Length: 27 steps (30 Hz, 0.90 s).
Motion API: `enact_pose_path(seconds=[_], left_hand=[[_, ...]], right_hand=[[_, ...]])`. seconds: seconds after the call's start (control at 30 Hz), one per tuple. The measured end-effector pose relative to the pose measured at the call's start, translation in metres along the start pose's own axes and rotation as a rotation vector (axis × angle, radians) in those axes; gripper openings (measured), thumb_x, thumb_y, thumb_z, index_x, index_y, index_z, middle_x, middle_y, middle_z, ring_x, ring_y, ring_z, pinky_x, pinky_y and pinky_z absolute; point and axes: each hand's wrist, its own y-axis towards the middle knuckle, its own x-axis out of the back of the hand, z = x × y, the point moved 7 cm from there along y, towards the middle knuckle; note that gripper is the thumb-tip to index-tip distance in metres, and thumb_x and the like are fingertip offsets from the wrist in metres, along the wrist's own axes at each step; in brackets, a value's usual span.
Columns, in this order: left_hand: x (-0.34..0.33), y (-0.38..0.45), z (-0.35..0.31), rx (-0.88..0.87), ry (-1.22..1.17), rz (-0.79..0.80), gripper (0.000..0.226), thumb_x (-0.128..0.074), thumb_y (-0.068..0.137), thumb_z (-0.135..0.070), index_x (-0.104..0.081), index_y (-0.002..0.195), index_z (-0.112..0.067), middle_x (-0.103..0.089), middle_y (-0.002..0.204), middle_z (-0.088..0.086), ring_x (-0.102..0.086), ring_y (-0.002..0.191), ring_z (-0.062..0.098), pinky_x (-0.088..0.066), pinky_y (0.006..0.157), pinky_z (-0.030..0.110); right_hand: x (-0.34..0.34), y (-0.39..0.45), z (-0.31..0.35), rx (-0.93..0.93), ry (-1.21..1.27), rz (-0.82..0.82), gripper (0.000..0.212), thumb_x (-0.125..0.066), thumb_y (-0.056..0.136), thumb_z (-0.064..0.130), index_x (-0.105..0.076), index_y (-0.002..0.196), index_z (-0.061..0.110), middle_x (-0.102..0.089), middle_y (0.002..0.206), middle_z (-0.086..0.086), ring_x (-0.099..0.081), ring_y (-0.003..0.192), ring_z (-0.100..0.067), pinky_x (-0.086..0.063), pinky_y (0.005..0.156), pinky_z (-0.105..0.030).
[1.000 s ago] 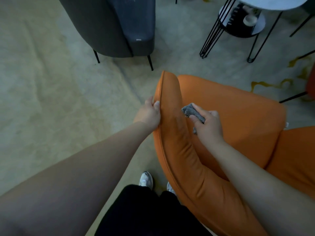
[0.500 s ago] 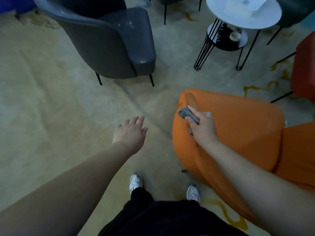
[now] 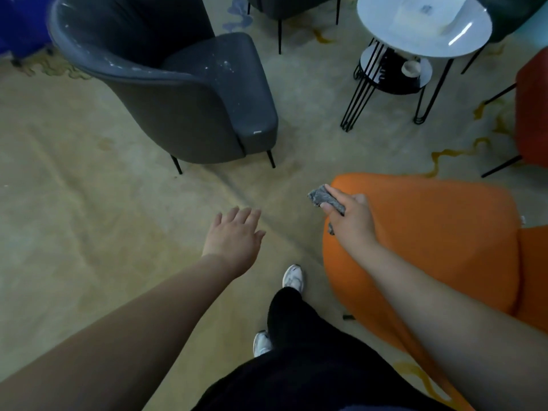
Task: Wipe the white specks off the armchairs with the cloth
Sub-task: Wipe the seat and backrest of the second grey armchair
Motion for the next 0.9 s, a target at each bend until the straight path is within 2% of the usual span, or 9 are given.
enact_pose_path(seconds=[0.1, 0.2, 0.33, 0.4, 0.53, 0.6, 0.73, 0.83, 0.9], left_hand=[[0.012, 0.045, 0.003, -0.022, 0.038, 0.006, 0.056, -0.024, 0.102, -0.045, -0.017, 0.152, -0.023, -0.023, 0.158, -0.002, -0.015, 0.146, 0.022, -0.013, 0.118, 0.043], [0.028, 0.089, 0.002, -0.031, 0.058, 0.019, 0.056, -0.022, 0.102, -0.045, -0.014, 0.153, -0.023, -0.020, 0.159, -0.001, -0.012, 0.147, 0.022, -0.011, 0.119, 0.043], [0.051, 0.136, -0.003, -0.047, 0.083, 0.012, 0.057, -0.022, 0.102, -0.046, -0.013, 0.154, -0.023, -0.019, 0.159, -0.002, -0.011, 0.147, 0.021, -0.008, 0.119, 0.042], [0.060, 0.155, -0.005, -0.047, 0.079, 0.018, 0.057, -0.022, 0.102, -0.045, -0.013, 0.153, -0.023, -0.019, 0.159, -0.002, -0.010, 0.148, 0.020, -0.006, 0.118, 0.041], [0.073, 0.195, -0.009, -0.046, 0.086, 0.030, 0.057, -0.023, 0.102, -0.046, -0.013, 0.153, -0.024, -0.019, 0.159, -0.003, -0.010, 0.148, 0.020, -0.006, 0.119, 0.041], [0.078, 0.217, -0.008, -0.059, 0.109, 0.040, 0.058, -0.023, 0.101, -0.046, -0.013, 0.153, -0.024, -0.019, 0.159, -0.003, -0.011, 0.147, 0.020, -0.007, 0.119, 0.042], [0.084, 0.266, -0.006, -0.101, 0.154, 0.071, 0.058, -0.023, 0.102, -0.046, -0.012, 0.153, -0.023, -0.019, 0.159, -0.003, -0.011, 0.147, 0.019, -0.005, 0.118, 0.042], [0.092, 0.308, -0.005, -0.148, 0.177, 0.087, 0.058, -0.023, 0.102, -0.046, -0.011, 0.154, -0.023, -0.018, 0.160, -0.003, -0.010, 0.147, 0.019, -0.006, 0.119, 0.042], [0.099, 0.338, -0.003, -0.173, 0.167, 0.087, 0.058, -0.024, 0.102, -0.046, -0.011, 0.153, -0.023, -0.017, 0.160, -0.003, -0.010, 0.147, 0.019, -0.006, 0.119, 0.042]], right_hand=[[-0.004, 0.045, 0.005, 0.004, -0.005, 0.004, 0.040, -0.064, 0.092, 0.016, -0.058, 0.132, 0.020, -0.037, 0.103, -0.009, -0.051, 0.062, -0.011, -0.038, 0.053, 0.000], [-0.004, 0.091, 0.008, 0.014, -0.057, 0.014, 0.042, -0.065, 0.091, 0.020, -0.057, 0.132, 0.024, -0.038, 0.101, -0.006, -0.050, 0.080, -0.013, -0.031, 0.065, 0.005], [0.002, 0.141, 0.015, -0.002, -0.058, 0.038, 0.040, -0.063, 0.092, 0.017, -0.057, 0.132, 0.021, -0.038, 0.102, -0.009, -0.044, 0.064, 0.000, -0.031, 0.059, 0.006], [0.005, 0.161, 0.018, 0.009, -0.079, 0.046, 0.041, -0.063, 0.092, 0.016, -0.057, 0.132, 0.019, -0.039, 0.103, -0.010, -0.044, 0.065, 0.001, -0.030, 0.059, 0.006], [0.007, 0.202, 0.014, -0.006, -0.096, 0.047, 0.041, -0.063, 0.092, 0.021, -0.057, 0.132, 0.025, -0.038, 0.100, -0.004, -0.051, 0.082, -0.013, -0.033, 0.077, -0.006], [0.007, 0.222, 0.011, -0.017, -0.083, 0.034, 0.040, -0.064, 0.092, 0.021, -0.058, 0.131, 0.026, -0.038, 0.098, -0.003, -0.053, 0.083, -0.017, -0.037, 0.084, -0.013], [0.011, 0.263, 0.004, -0.047, -0.115, -0.003, 0.040, -0.063, 0.092, 0.021, -0.058, 0.131, 0.024, -0.038, 0.097, -0.004, -0.045, 0.072, -0.005, -0.029, 0.066, -0.004], [0.012, 0.296, 0.003, -0.089, -0.102, -0.034, 0.039, -0.063, 0.092, 0.023, -0.058, 0.131, 0.025, -0.038, 0.099, -0.005, -0.051, 0.072, -0.012, -0.033, 0.070, -0.009], [0.010, 0.321, 0.004, -0.105, -0.084, -0.052, 0.038, -0.063, 0.092, 0.021, -0.060, 0.130, 0.025, -0.037, 0.099, -0.005, -0.055, 0.066, -0.015, -0.044, 0.073, -0.015]])
